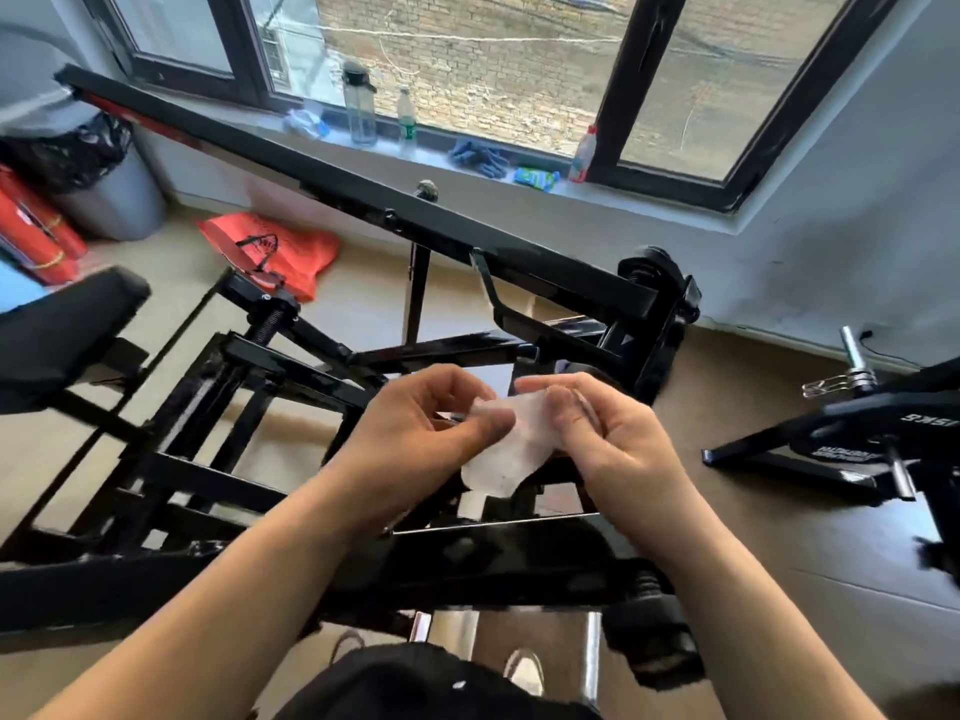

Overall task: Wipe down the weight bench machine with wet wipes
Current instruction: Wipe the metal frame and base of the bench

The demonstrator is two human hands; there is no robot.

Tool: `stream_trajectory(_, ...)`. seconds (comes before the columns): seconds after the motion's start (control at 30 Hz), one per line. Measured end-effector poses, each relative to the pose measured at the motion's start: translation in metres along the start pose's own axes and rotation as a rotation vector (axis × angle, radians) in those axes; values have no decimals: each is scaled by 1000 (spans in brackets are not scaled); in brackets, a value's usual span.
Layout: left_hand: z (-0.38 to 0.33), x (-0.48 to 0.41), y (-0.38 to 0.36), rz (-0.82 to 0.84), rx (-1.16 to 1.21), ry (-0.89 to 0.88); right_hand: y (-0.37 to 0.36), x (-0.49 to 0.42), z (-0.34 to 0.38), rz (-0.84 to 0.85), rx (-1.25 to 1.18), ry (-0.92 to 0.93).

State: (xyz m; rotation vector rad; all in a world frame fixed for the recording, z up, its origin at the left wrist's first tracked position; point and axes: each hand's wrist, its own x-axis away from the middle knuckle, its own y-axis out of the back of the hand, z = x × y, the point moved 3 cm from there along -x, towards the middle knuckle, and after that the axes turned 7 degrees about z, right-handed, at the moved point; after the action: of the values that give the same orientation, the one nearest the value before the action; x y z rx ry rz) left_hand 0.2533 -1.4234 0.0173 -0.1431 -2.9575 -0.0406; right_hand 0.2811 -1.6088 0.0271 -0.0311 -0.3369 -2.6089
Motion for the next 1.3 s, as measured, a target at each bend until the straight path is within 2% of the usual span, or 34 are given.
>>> stream_trajectory(0.1, 3, -5, 24, 105, 26, 32, -6, -6, -8, -116, 54, -4)
stream_trajectory(0.3, 1, -10, 40, 191, 45, 23, -15, -2, -16, -197, 17, -74)
stream_trajectory(0.4, 0, -14, 38, 162, 80, 0, -11, 2, -16, -224, 7, -89)
stream_trajectory(0.5, 1, -15, 35, 94, 98, -38, -1, 8, -21, -253, 140, -82)
stream_trajectory(0.63, 9, -14, 33, -51, -68, -88, 14, 15, -29, -302, 492, -21)
stream_trajectory(0.73, 13, -16, 30, -42, -156, -50, 17, 14, -28, -381, 561, 42)
stream_trajectory(0.8, 11, -17, 23, 46, -238, -47, 11, 11, -25, -326, 521, 49)
stream_trajectory(0.93, -1, -16, 6, 228, -225, -85, -1, 4, -25, -69, 300, -96)
stream_trajectory(1.03, -7, -14, 0, 283, -200, -112, 6, 9, -21, -85, 128, -84)
stream_trajectory(1.17, -3, -29, 1, 135, -201, -145, 24, 14, -12, -200, -94, -122)
stream_trajectory(1.23, 9, -42, -3, 83, -242, -95, 36, 7, -18, -256, 76, -188)
stream_trajectory(1.3, 29, -54, -10, 88, -380, -21, 46, -3, -34, -299, 397, -266)
